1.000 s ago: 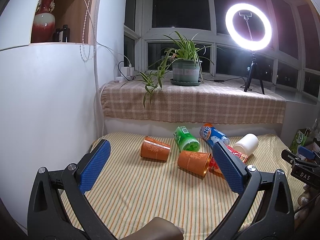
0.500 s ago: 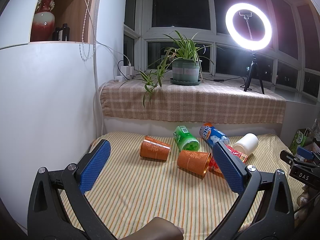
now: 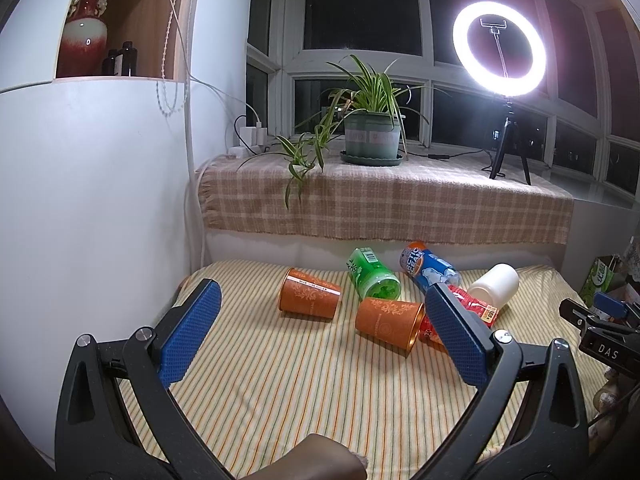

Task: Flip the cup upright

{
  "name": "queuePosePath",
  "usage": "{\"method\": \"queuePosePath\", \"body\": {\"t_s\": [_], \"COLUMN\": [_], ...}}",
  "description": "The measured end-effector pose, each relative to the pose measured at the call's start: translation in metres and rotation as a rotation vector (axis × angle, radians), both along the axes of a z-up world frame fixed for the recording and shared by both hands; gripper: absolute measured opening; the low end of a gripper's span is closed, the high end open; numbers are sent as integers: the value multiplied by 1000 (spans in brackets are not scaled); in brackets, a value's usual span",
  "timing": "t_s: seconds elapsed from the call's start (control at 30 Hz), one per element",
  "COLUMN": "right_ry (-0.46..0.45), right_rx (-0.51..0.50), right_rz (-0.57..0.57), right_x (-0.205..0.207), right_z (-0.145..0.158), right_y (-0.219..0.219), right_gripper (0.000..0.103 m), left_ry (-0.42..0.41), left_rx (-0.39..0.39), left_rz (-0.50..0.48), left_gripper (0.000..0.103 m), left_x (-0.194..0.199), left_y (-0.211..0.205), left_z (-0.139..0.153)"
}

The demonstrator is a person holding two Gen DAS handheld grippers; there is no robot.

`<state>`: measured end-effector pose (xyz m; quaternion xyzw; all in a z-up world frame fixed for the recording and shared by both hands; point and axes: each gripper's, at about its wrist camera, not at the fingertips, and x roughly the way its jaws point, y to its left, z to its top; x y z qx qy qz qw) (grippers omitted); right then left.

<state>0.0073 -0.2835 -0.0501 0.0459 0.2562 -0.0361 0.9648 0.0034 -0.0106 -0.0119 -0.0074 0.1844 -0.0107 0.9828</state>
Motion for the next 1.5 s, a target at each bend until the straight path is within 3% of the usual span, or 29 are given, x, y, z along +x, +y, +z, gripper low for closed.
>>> {"method": "queuePosePath", "body": {"t_s": [0.57,0.9,1.07,1.37,1.5], "right_ry": [10,35,46,63,73], "right_rx": [0,12,16,7,1], "right_rz": [13,31,24,3,-14], "right_x": [9,19,22,24,21], "right_z": [-3,-9,-13,-21,-26], "right_y": [3,4,3,-2,-9], "right_gripper": [81,81,81,81,81], "left_ry": [14,83,170,372,464], "left_rx": [-3,-27,-44,-148,-206], "left_rz": [-1,-30,-87,-189,-209], "left_gripper": [103,103,103,103,94], "left_x": [5,32,63,144,185], "left_y": [0,7,6,0,-6], "left_z": [-7,-9,-17,-37,-50]}}
